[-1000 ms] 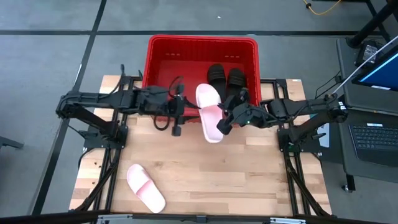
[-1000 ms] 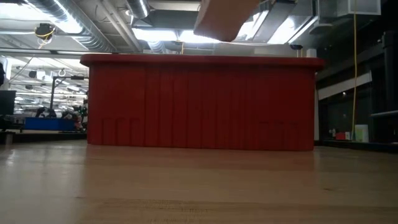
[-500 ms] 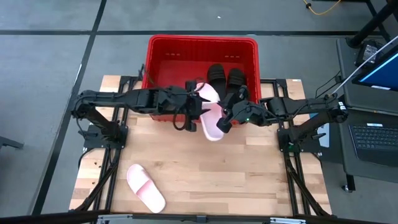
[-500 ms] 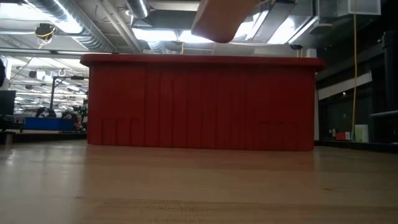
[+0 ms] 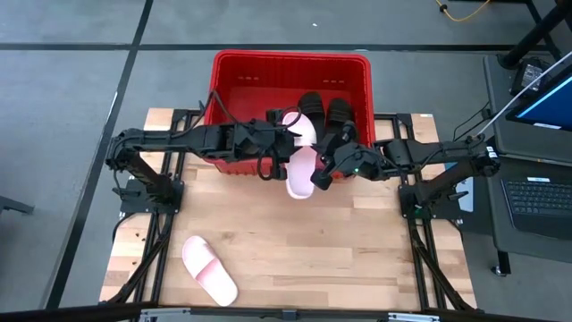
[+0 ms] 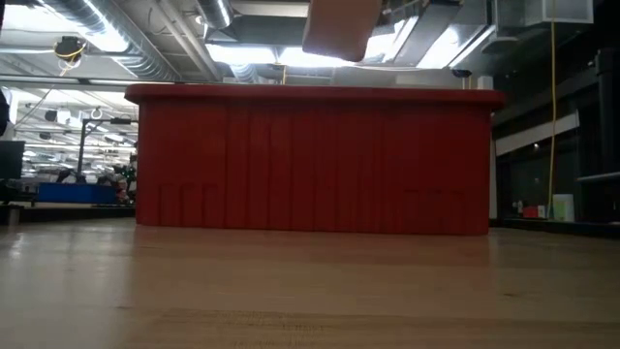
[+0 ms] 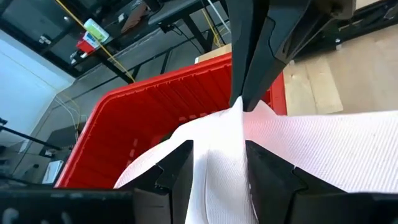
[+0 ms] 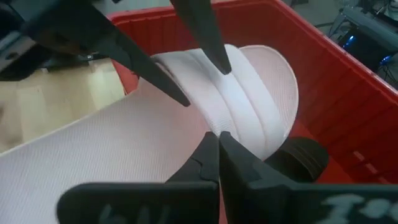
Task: Pick and place slides into bin
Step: Put the right pink slide into the red bin
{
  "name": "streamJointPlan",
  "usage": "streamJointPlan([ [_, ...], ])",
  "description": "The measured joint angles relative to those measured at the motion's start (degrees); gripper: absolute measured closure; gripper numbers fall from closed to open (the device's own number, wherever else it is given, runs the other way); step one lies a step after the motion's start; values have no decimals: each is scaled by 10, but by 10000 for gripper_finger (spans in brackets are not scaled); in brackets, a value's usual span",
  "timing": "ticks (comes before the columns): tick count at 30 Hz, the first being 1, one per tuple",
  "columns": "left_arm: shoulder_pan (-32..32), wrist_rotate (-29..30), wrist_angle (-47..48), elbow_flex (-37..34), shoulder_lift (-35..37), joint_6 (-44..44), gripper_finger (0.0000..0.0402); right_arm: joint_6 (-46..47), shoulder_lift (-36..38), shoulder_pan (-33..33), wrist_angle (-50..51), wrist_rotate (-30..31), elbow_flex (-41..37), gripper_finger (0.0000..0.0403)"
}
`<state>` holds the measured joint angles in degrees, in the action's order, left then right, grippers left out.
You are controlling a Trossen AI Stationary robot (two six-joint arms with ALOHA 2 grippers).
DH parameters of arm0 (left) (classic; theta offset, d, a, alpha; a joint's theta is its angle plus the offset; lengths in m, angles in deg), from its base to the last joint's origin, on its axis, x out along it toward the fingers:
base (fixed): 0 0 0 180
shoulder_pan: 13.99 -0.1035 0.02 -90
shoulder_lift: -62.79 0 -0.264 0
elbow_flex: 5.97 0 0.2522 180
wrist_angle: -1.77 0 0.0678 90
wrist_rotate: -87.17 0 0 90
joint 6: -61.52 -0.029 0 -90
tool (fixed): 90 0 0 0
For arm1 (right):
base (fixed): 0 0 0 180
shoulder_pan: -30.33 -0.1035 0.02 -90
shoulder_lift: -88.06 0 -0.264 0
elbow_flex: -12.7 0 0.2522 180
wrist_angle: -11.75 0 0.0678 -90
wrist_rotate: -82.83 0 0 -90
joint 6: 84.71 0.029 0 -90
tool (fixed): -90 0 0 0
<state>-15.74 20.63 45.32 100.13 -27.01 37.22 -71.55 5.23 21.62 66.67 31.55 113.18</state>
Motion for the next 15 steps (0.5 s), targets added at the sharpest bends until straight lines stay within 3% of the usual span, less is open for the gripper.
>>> streamJointPlan([
  [15,-10,21,0,0,0,-32,293,-33,0,0,-29,0,0,403],
])
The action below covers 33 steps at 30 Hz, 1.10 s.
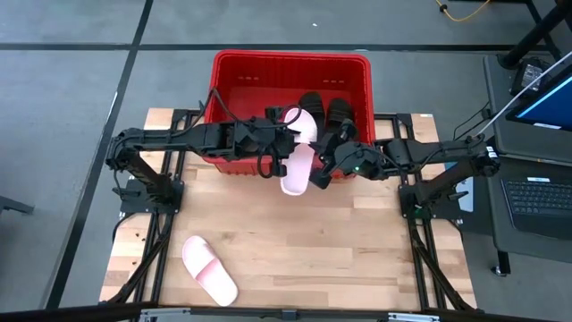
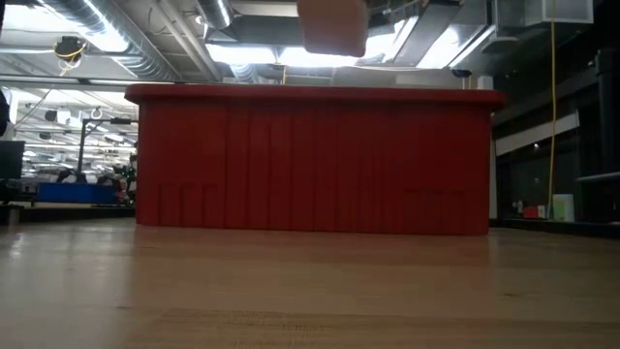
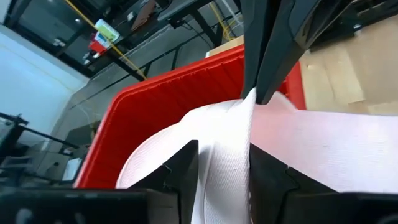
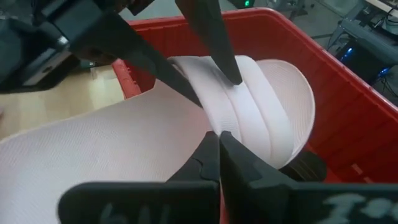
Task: Pick and place slides into bin
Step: Put the right pink slide into the red bin
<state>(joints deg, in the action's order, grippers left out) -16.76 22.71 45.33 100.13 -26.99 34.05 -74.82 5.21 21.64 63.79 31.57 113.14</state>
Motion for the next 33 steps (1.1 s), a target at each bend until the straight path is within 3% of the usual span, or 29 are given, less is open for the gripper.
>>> streamJointPlan([
  [7,-3,18,1,0,0,-19,333,-30,0,0,-25,-1,0,403],
  [13,-6,18,4,0,0,-44,391,-44,0,0,-34,-3,0,403],
  [22,-11,30,4,0,0,-74,395,-92,0,11,-37,-1,0,381],
  [27,-34,70,5,0,0,-78,396,-140,0,15,-35,43,0,348],
  [33,-71,46,-2,0,0,-79,397,-178,0,15,-34,96,0,311],
])
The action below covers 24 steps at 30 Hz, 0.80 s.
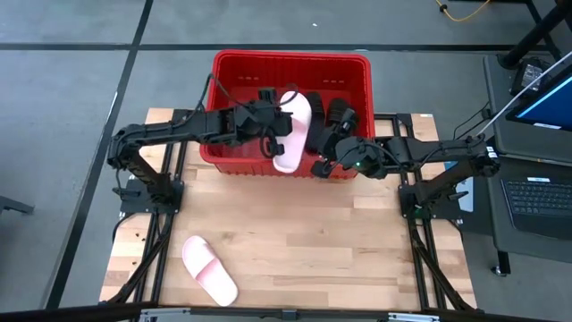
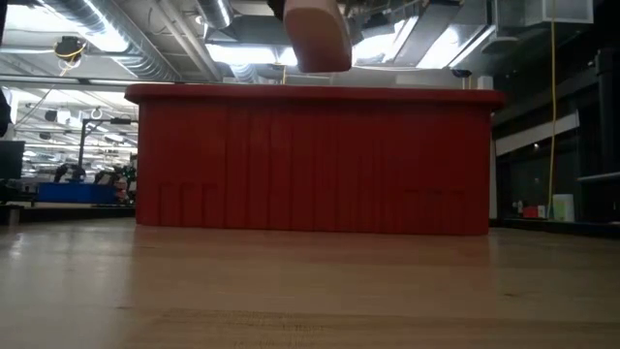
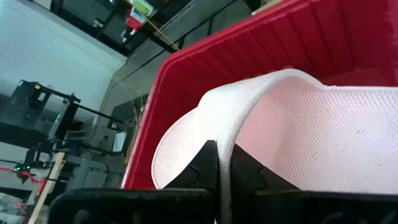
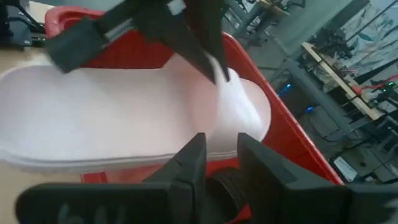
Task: Pick and place slides into bin
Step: Put the right pink slide into the red bin
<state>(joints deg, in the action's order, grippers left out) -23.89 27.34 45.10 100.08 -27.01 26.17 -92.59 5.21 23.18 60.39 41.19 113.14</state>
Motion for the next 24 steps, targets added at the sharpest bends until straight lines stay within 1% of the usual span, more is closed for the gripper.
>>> streamJointPlan([
  [3,-19,-20,-18,0,0,-11,397,-4,1,5,1,0,0,310],
  [5,-32,-37,-30,0,0,-23,397,-3,6,8,8,-3,0,323],
  [7,-44,-54,-38,0,0,-29,397,-3,15,13,15,-15,0,348],
  [9,-59,-70,-44,0,0,-29,397,1,28,19,25,-36,0,382],
  [10,-68,-78,-46,0,0,-30,397,1,36,24,31,-47,0,392],
  [15,-118,-120,-52,0,0,-23,397,2,76,49,40,-89,0,397],
  [20,-164,-134,-62,0,-8,10,397,0,95,72,44,-152,0,399],
  [24,-188,-136,-69,0,-38,9,397,-3,94,90,57,-177,0,399],
])
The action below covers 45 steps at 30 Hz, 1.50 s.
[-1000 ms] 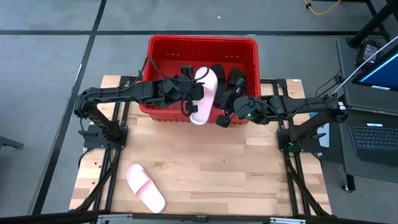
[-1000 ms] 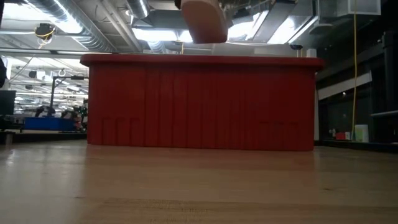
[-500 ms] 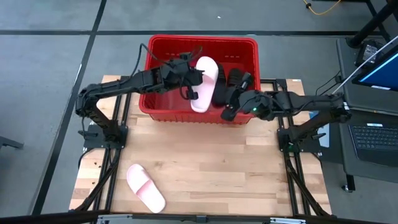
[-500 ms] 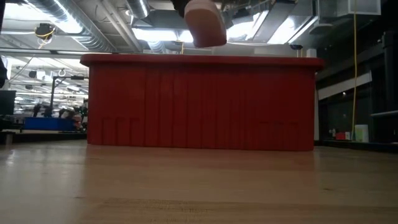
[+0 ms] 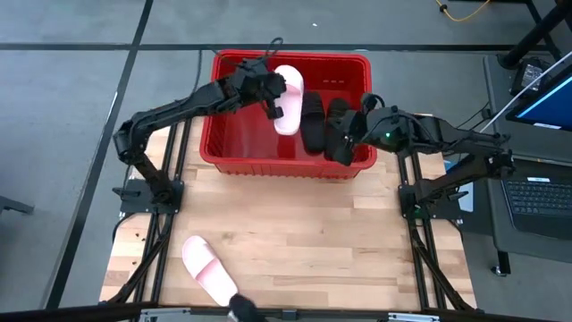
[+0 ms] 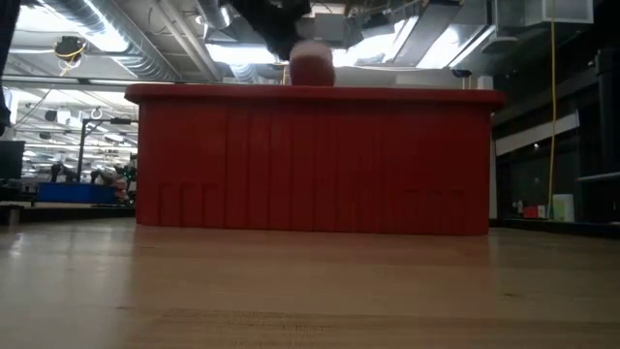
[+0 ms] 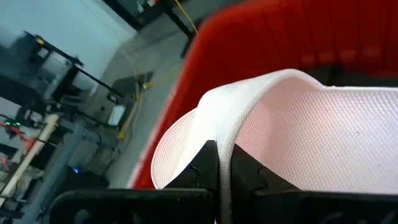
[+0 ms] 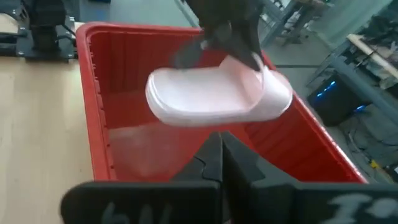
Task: Pick and place slides into bin
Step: Put the right pink slide into the red bin
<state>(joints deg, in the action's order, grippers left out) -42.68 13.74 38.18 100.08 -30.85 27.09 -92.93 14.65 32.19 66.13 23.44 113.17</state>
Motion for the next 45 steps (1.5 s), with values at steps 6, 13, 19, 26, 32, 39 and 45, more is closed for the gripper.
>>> streamJointPlan([
  [6,-23,-22,-6,-1,-65,-14,398,20,11,26,-63,-102,-60,401],
  [13,-49,-43,-7,-1,-89,-5,398,35,46,36,-127,-110,-153,401],
  [19,-80,-58,-31,-16,-87,12,398,23,78,36,-174,-109,-193,402],
  [26,-95,-66,-133,-106,-88,18,398,4,97,37,-212,-108,-232,401],
  [32,-95,-69,-193,-151,-88,11,398,2,98,48,-224,-108,-244,401],
  [39,-98,-62,-226,-167,-103,2,398,1,98,75,-231,-108,-244,400],
  [45,-106,-56,-225,-171,-154,0,398,2,98,82,-231,-108,-244,399],
])
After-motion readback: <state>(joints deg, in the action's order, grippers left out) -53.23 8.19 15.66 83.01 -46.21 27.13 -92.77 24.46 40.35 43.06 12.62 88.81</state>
